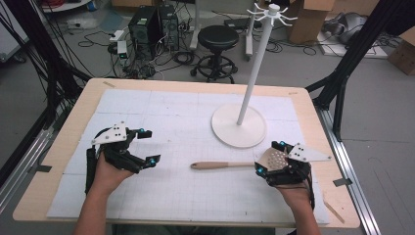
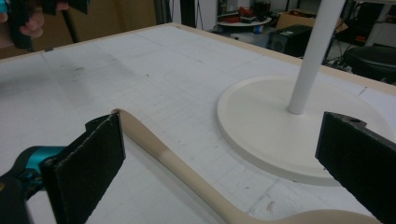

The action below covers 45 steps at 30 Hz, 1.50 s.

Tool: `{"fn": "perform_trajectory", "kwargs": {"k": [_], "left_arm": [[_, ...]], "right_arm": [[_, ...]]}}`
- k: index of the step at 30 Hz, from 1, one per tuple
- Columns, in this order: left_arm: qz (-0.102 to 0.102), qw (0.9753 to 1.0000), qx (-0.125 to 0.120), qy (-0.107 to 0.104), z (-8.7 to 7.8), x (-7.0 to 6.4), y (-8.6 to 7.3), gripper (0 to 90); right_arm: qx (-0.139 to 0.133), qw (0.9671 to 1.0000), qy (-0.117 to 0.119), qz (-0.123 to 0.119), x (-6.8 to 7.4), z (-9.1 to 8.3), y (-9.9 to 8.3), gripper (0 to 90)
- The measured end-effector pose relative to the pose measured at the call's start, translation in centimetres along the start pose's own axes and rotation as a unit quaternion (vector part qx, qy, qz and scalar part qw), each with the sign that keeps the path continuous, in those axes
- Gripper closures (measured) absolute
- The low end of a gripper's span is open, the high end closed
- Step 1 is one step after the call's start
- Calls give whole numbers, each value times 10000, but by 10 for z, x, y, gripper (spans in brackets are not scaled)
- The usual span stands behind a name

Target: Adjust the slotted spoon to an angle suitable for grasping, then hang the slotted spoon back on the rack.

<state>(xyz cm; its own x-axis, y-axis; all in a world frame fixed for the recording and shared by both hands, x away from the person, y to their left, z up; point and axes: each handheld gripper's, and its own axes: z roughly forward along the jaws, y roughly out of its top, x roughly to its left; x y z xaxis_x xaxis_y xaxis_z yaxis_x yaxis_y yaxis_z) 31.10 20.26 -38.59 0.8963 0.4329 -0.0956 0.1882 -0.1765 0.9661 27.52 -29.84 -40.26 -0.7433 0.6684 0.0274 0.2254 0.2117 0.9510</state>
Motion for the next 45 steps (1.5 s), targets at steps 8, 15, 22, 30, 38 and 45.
{"fn": "perform_trajectory", "kwargs": {"k": [8,15,22,30,38,45], "left_arm": [[93,9999,-131,8,-3,-2,1,16],[91,9999,-106,72,-8,-1,0,16],[110,9998,-43,131,-7,-1,-1,16],[110,9998,-75,131,-10,-1,-1,16],[138,9996,-29,226,-11,1,-2,16],[226,9993,22,307,-12,0,-3,16]], "right_arm": [[-19,10000,9,-60,3,1,4,2],[15,10000,64,-71,3,6,5,2],[17,9999,89,-75,2,6,4,2],[48,9999,120,-71,4,8,5,2],[160,9993,198,-288,9,10,10,2],[427,9974,359,-450,14,20,20,2]]}}
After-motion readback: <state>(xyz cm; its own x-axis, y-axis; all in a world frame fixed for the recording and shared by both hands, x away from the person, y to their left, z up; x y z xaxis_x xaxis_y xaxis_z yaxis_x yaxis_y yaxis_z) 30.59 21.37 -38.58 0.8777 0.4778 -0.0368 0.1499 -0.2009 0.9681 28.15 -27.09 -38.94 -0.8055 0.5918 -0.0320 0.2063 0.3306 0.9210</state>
